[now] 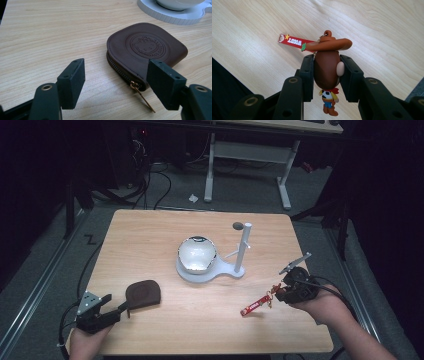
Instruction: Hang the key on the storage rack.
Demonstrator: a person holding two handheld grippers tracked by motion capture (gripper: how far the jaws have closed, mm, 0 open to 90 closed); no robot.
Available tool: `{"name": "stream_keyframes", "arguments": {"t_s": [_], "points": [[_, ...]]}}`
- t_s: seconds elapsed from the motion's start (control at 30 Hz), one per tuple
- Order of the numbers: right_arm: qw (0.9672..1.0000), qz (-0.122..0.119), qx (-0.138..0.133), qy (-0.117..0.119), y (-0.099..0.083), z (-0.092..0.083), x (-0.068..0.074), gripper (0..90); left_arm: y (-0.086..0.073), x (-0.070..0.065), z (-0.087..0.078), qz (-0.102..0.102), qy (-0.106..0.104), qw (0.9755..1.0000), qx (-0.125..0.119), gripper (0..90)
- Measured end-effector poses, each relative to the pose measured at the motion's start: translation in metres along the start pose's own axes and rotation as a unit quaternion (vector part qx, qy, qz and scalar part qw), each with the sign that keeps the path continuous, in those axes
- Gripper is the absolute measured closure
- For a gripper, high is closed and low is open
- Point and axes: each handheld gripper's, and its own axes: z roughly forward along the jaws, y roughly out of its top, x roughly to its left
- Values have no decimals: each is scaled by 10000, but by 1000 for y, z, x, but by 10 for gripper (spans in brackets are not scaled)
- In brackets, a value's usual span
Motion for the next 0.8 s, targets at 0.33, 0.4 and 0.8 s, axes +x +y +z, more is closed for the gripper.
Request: {"name": "stream_keyframes", "arguments": {"t_s": [0.33,0.4,0.8], "points": [[9999,-61,-67,-81,10,-19,-2,667,1,1,4,-63,-45,10000,-28,316],[9999,-31,-67,-117,12,-24,-2,667,1,0,4,-47,-50,10000,-22,315],[9996,-111,-112,-249,22,-43,1,667,1,3,1,-151,-26,9998,-89,314]]}}
